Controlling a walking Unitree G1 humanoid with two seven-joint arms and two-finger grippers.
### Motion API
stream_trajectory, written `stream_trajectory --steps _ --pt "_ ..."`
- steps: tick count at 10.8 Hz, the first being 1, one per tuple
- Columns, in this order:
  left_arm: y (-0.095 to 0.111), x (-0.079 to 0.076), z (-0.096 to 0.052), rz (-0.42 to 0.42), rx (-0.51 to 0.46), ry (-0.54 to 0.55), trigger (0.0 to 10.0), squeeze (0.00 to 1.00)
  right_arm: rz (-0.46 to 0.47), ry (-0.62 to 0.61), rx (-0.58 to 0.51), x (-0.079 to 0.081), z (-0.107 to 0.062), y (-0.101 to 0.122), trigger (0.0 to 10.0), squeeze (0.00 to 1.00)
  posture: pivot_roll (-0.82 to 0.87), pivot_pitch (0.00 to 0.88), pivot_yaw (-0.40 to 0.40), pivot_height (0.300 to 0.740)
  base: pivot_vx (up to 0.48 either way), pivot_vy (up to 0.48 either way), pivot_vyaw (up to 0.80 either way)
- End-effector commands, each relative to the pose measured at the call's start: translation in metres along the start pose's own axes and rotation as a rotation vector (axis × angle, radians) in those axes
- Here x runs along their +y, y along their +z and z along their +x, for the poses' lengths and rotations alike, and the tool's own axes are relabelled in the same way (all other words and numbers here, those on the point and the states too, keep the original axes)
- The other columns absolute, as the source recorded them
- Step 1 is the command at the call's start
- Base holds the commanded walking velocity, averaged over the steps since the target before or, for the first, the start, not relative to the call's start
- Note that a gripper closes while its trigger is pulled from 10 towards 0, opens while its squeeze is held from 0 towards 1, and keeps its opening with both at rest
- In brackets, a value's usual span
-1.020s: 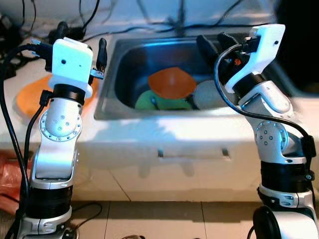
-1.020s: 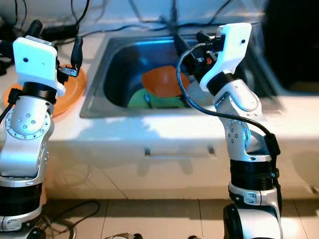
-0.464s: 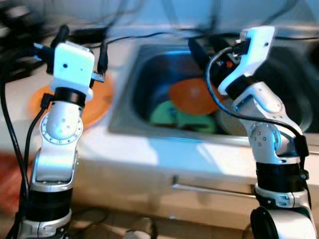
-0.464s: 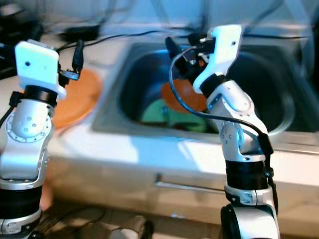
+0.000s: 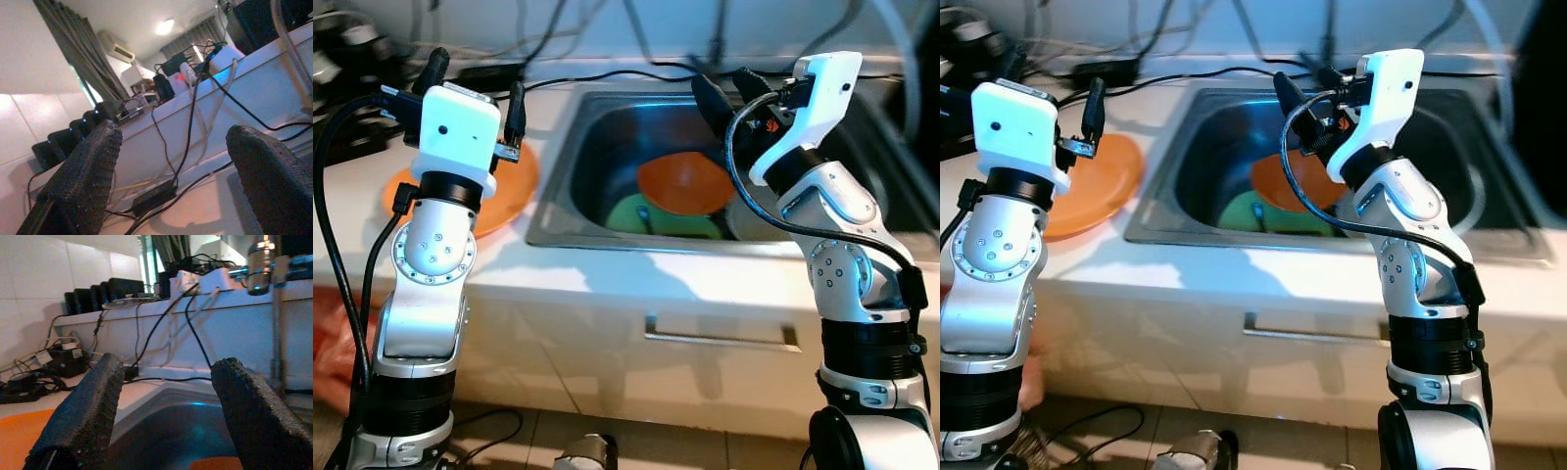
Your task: Kitchen organization
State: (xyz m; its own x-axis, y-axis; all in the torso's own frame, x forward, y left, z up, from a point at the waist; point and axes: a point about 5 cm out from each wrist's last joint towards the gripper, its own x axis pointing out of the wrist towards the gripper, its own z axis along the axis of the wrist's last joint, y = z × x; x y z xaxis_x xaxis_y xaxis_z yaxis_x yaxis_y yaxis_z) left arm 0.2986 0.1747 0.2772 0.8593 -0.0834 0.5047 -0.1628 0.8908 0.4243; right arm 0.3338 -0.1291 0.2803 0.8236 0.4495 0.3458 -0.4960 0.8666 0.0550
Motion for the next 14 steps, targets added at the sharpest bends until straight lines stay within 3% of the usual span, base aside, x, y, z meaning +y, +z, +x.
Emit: stream_trajectory --steps 1,4,6,10,13,14 --pt "0.000 0.005 0.002 0.032 -0.001 0.022 10.0 0.00 -0.004 0.004 -0.002 0.002 0.000 0.000 10.0 0.00 0.13 0.125 0.092 0.740 0.000 0.000 0.00" --pt "-0.003 0.007 0.000 0.076 0.018 0.038 10.0 0.00 -0.002 0.008 0.005 0.002 0.000 -0.001 10.0 0.00 0.14 0.126 0.092 0.740 0.000 0.000 0.00" --pt "-0.022 0.005 -0.011 0.158 0.125 -0.027 10.0 0.00 0.053 0.095 0.107 0.007 -0.002 -0.008 10.0 0.00 0.14 0.136 0.097 0.740 0.000 0.000 0.00" --pt "-0.050 0.017 -0.061 0.359 0.242 -0.243 10.0 0.00 0.045 0.229 0.266 0.009 -0.017 -0.018 10.0 0.00 0.16 0.173 0.104 0.740 0.000 0.000 0.00" --pt "-0.045 0.027 -0.080 0.412 0.250 -0.298 10.0 0.00 0.048 0.271 0.289 0.011 -0.020 -0.017 10.0 0.00 0.18 0.185 0.109 0.740 0.000 0.000 0.00" --pt "-0.046 0.030 -0.096 0.438 0.282 -0.330 10.0 0.00 0.079 0.341 0.297 0.019 -0.022 -0.016 10.0 0.00 0.19 0.187 0.111 0.740 0.000 0.000 0.00"
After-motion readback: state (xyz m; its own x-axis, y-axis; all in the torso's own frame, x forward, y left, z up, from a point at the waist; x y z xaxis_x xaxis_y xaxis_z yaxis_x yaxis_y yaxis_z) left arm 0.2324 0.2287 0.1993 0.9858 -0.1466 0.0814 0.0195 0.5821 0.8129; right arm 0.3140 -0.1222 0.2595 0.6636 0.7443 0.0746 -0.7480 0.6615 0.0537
